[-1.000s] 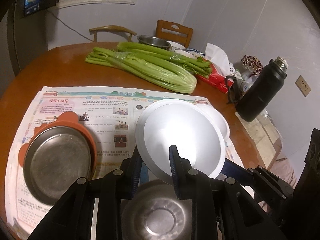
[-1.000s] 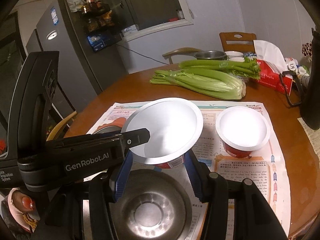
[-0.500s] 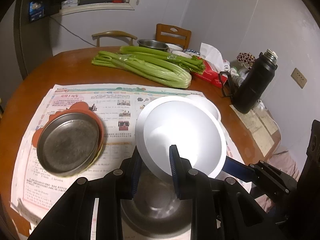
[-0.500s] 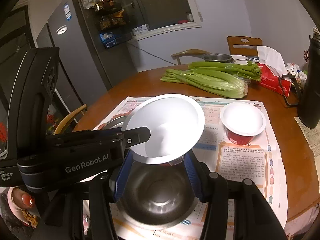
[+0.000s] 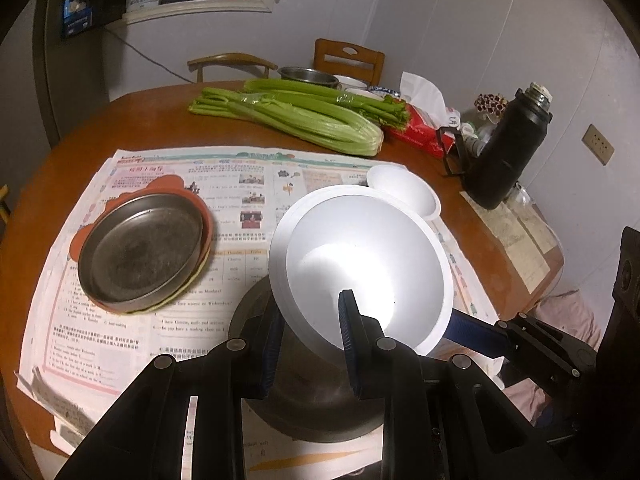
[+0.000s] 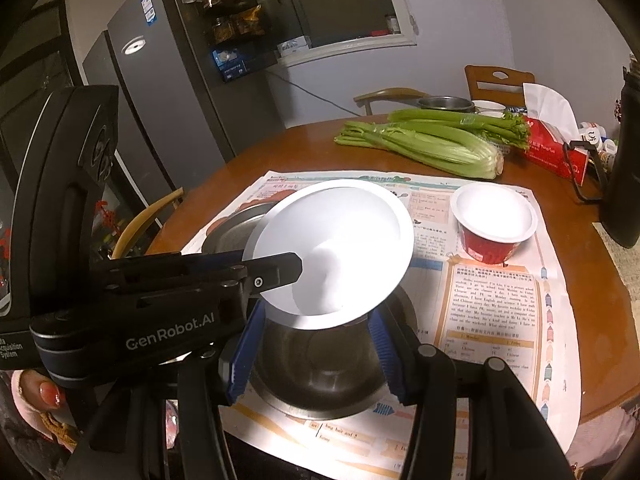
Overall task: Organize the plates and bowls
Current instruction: 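Lift the paper bowl with the left tool over the steel bowl, then lower the paper bowl into the steel bowl and open the left tool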
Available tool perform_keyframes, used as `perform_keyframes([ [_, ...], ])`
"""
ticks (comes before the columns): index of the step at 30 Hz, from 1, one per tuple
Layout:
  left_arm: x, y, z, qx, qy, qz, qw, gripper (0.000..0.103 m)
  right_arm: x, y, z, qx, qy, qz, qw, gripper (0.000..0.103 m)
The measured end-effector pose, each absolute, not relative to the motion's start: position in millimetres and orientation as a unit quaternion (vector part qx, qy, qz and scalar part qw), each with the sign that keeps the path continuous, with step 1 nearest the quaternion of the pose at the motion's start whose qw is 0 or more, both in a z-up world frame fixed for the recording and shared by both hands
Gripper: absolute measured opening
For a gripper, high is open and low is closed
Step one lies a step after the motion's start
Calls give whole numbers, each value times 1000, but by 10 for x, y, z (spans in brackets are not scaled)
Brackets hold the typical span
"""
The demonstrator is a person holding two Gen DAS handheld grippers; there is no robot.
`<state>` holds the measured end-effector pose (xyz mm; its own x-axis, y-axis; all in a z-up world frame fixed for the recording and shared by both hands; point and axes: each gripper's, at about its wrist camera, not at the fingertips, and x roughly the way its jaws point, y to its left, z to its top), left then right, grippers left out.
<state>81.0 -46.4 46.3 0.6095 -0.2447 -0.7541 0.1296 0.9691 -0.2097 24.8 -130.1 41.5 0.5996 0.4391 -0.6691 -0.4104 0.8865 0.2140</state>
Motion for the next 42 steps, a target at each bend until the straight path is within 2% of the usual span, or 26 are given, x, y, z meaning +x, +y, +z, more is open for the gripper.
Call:
perform_keyframes([
  [42, 790, -532, -37, -63, 483, -88, 869, 28, 251, -1305, 2, -5, 440, 240, 865, 54],
])
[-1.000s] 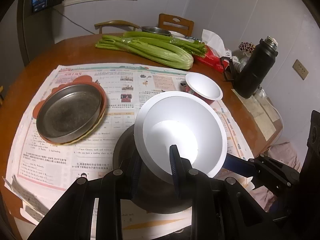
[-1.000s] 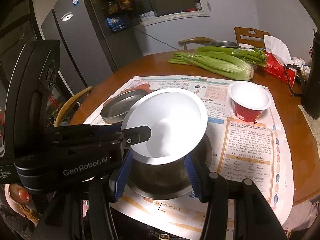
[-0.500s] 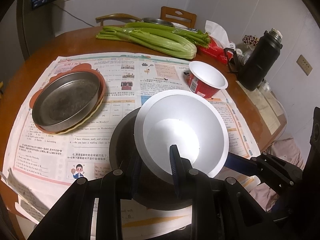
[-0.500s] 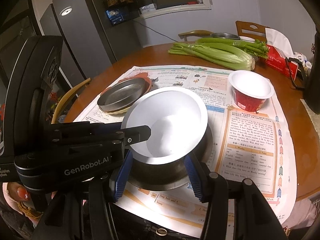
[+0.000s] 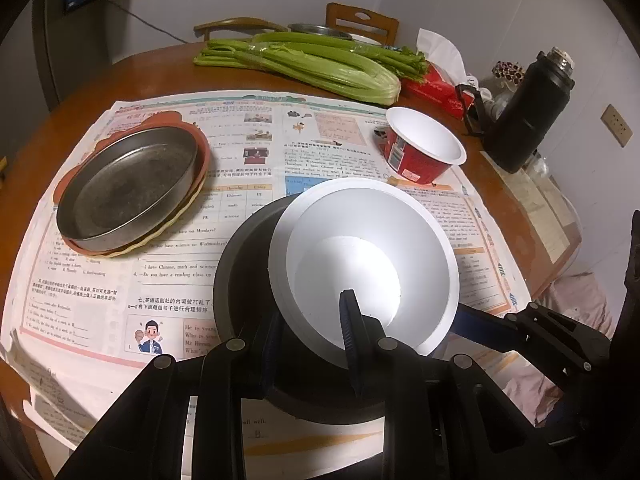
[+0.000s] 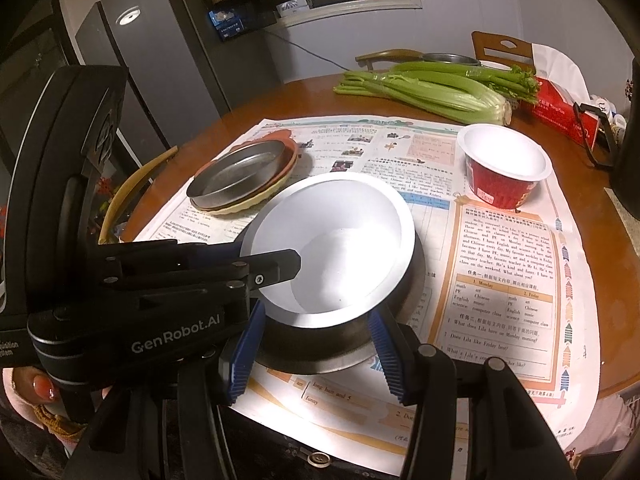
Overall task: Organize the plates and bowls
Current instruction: 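Lower the paper bowl into the steel bowl and open the left tool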
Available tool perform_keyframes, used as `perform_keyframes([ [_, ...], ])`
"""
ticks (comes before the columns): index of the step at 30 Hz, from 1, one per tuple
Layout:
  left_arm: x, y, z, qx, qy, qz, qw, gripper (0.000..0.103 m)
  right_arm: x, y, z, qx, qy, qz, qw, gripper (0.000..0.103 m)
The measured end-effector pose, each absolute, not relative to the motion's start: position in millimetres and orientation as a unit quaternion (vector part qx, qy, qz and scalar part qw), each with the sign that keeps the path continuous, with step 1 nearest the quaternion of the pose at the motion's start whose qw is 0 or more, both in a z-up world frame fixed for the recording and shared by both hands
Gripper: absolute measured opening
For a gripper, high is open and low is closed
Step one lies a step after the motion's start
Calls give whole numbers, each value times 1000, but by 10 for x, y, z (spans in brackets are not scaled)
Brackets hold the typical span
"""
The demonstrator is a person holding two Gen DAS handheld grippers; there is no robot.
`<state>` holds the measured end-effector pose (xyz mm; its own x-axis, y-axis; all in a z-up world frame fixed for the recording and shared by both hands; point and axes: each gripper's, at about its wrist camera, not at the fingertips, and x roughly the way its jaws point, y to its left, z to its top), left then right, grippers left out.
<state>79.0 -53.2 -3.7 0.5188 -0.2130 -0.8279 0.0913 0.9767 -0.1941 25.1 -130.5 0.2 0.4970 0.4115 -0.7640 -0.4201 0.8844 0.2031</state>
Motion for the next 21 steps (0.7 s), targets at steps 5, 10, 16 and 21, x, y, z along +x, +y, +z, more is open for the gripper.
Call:
perform_keyframes([
  [5, 800, -525, -66, -63, 485, -84, 868, 29, 268, -1307, -28, -10, 443, 238, 864, 54],
  [10, 810, -506, -81, -65, 487, -79, 867, 29, 267, -1297, -34, -14, 442, 236, 865, 54],
  [16, 810, -459, -86, -71, 486, -76, 868, 29, 265, -1309, -22, -18, 442, 232, 866, 54],
  [21, 797, -433, -88, -73, 487, -75, 867, 30, 269, -1340, 10, -23, 437, 223, 871, 54],
])
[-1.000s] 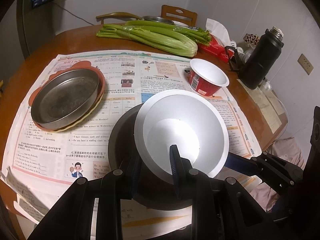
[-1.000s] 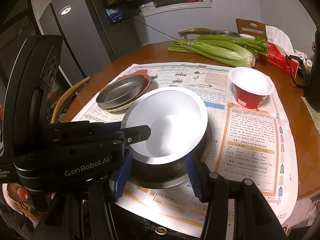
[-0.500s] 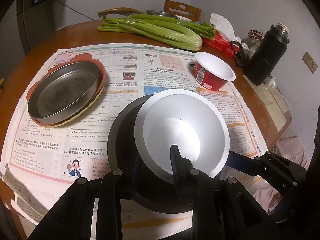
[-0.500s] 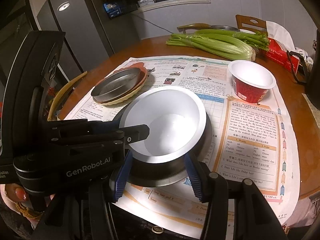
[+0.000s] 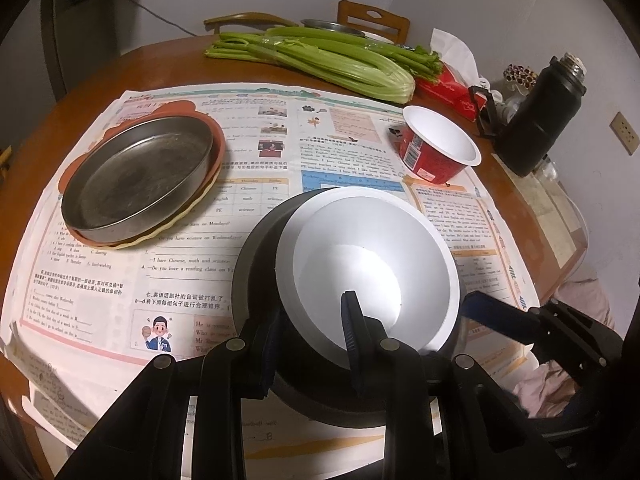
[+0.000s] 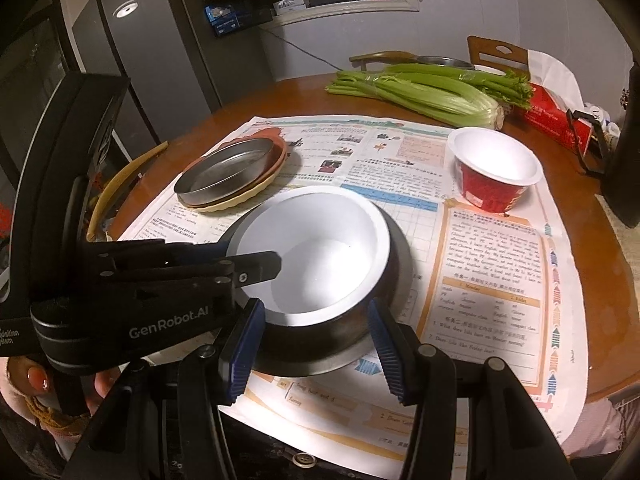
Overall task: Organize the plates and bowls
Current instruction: 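Lower the paper bowl into the steel bowl and open the left tool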
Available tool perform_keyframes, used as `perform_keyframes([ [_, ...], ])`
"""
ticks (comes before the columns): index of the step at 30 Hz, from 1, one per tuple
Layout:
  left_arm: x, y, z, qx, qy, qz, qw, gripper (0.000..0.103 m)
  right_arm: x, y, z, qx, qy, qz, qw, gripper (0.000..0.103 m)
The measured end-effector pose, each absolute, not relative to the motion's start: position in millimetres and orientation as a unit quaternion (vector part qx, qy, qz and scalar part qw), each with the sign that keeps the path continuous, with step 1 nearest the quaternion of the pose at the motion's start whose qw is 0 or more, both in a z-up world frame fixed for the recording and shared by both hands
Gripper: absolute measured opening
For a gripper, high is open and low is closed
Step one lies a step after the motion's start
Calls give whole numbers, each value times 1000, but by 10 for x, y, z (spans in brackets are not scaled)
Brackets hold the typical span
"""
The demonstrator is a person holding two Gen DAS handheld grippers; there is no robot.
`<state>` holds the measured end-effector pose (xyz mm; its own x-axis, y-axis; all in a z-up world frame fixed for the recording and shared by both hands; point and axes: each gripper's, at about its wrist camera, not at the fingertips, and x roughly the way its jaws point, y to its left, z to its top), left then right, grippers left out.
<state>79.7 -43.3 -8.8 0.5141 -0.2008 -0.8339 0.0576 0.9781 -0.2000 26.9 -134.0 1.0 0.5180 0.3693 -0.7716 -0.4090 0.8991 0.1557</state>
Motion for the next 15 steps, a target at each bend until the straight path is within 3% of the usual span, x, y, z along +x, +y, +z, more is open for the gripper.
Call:
perform_keyframes([
  [8, 767, -383, -48, -81, 482, -72, 869, 31, 287, -1414, 78, -16, 427, 215, 879, 54],
  [15, 700, -344, 48, -84, 469, -72, 876, 41, 277, -1393, 107, -33, 414, 207, 886, 57],
])
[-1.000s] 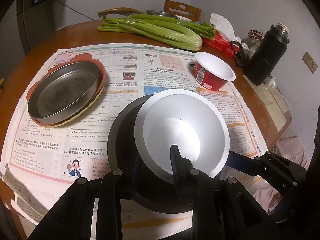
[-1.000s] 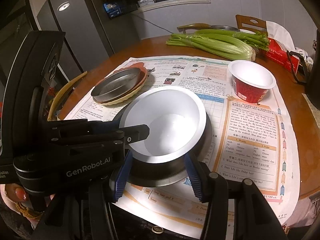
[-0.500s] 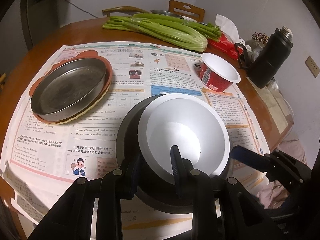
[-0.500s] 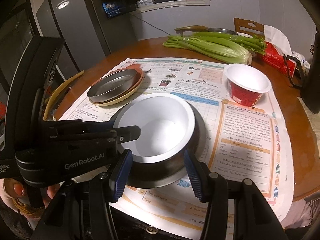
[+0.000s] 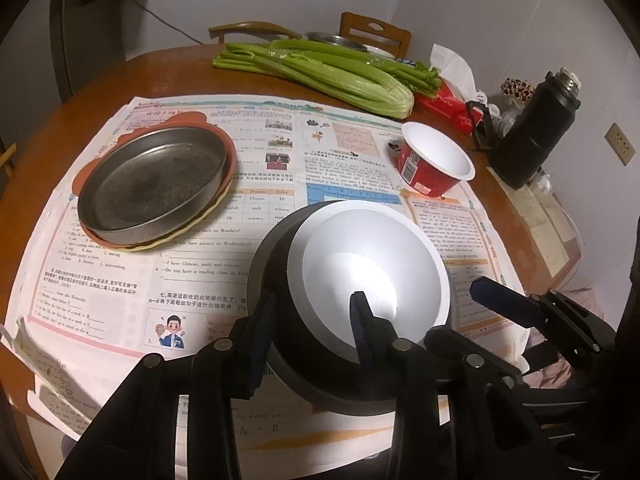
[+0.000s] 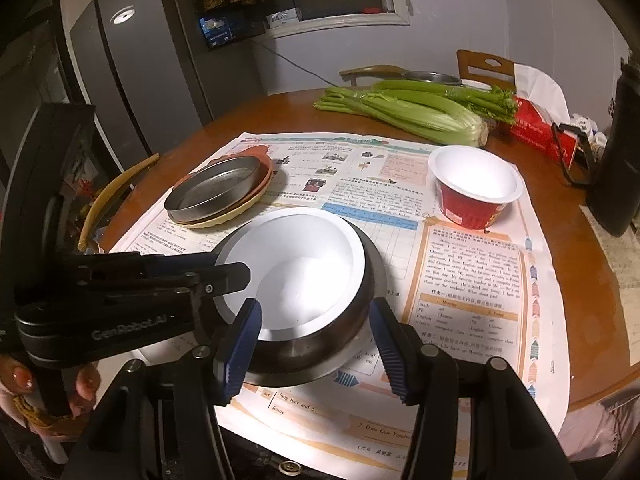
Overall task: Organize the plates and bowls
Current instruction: 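Lower the paper bowl into the steel bowl and open the left tool, then move the left tool to the second paper bowl and grip its rim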
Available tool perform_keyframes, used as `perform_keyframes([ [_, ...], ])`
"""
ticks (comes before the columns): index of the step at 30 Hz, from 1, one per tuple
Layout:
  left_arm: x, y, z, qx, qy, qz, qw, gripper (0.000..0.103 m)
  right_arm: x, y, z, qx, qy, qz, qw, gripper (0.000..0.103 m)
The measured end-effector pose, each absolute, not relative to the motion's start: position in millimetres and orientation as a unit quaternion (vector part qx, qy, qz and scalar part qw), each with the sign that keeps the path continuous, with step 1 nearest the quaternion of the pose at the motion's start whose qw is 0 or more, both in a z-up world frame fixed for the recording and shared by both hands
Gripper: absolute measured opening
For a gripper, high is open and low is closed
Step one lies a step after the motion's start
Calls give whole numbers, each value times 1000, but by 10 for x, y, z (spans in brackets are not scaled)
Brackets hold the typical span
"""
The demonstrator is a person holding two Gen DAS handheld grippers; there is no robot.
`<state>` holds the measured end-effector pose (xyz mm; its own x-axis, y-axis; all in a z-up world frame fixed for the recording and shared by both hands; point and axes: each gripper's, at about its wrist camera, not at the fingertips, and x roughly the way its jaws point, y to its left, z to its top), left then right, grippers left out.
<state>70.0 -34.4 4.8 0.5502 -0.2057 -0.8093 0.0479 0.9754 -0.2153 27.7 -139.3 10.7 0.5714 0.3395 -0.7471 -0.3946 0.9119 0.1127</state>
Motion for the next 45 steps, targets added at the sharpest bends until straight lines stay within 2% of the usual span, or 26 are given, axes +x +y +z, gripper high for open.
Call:
perform_keyframes([
  [6, 672, -326, 145, -84, 457, -71, 883, 46, 270, -1397, 140, -21, 404, 219, 888, 64],
  [16, 831, -416, 333, -71, 438, -86, 892, 48, 373, -1656, 229, 26, 391, 202, 897, 64],
  [32, 1585, -850, 554, -64, 430, -128, 892, 48, 789, -2312, 425, 53, 357, 100, 927, 64],
  [45, 2265, -1240, 323, -68, 472, -133, 869, 48, 1461, -2660, 291, 69, 381, 57, 920, 64],
])
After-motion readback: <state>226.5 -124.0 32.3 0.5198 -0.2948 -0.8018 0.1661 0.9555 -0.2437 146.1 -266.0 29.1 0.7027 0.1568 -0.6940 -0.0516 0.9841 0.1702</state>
